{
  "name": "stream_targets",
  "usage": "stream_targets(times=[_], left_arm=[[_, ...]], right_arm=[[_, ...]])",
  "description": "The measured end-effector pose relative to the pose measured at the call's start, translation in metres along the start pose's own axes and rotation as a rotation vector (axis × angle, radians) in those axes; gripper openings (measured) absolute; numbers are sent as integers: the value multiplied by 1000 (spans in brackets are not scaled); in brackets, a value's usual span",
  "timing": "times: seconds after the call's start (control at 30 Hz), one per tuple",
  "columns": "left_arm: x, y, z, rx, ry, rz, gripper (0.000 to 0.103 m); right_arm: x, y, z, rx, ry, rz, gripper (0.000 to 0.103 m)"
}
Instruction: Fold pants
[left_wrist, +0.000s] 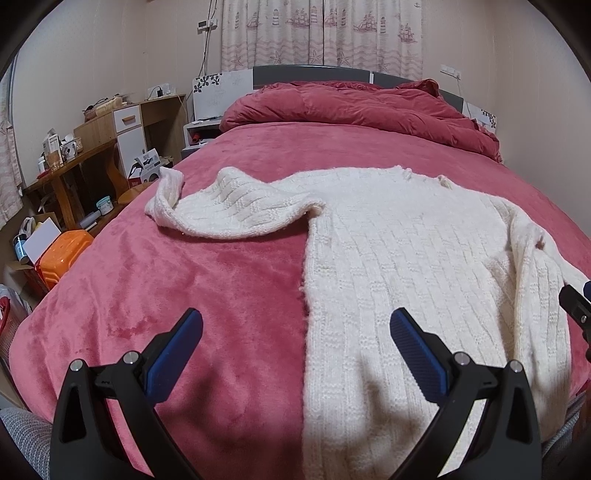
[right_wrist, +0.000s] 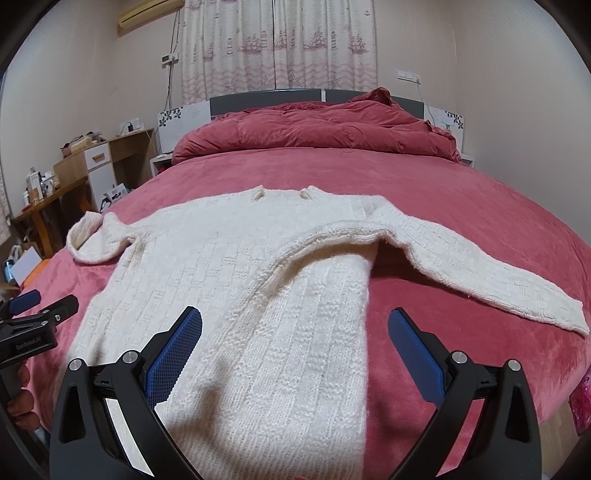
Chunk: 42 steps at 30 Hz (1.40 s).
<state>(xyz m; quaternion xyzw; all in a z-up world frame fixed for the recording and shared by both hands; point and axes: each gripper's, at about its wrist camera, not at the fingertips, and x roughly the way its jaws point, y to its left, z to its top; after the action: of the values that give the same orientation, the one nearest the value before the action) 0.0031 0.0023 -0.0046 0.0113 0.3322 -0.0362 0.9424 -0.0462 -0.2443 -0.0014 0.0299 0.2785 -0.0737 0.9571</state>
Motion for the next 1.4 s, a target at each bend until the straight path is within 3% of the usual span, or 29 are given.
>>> stream_targets(times=[0.27, 0.47, 0.63, 0.73, 0.8, 0.83, 0.9, 0.97, 1.03, 1.2, 1.4], left_arm=[[13, 6, 3, -7, 73, -18, 101], [24, 25, -5, -81, 144, -182, 101], [32, 37, -17, -169, 204, -251, 101], [37, 30, -24, -154, 245, -244, 101], [36, 25, -27, -117, 251, -241, 101], [35, 20, -28, -91, 246, -244, 101], [34, 13, -30, -59, 247, -270, 101], [32, 14, -31, -56, 254, -283, 101], [31, 11, -32, -37, 257, -282, 101], [28, 12, -33, -39, 254, -302, 101], [26, 14, -36, -55, 247, -317, 101]], right_arm=[[-6, 22, -10, -98, 35, 74, 100], [-9, 52, -32, -247, 92, 120, 100], [-3, 71, -53, -357, 180, 116, 100], [9, 72, -62, -386, 250, 81, 100], [11, 64, -62, -338, 270, 113, 95], [11, 58, -60, -309, 280, 128, 80], [11, 49, -58, -272, 295, 137, 65], [6, 41, -55, -249, 297, 144, 40], [-1, 32, -53, -227, 295, 126, 24], [-20, -15, -38, -50, 301, 111, 17], [-35, -120, -41, 361, 348, 14, 16]])
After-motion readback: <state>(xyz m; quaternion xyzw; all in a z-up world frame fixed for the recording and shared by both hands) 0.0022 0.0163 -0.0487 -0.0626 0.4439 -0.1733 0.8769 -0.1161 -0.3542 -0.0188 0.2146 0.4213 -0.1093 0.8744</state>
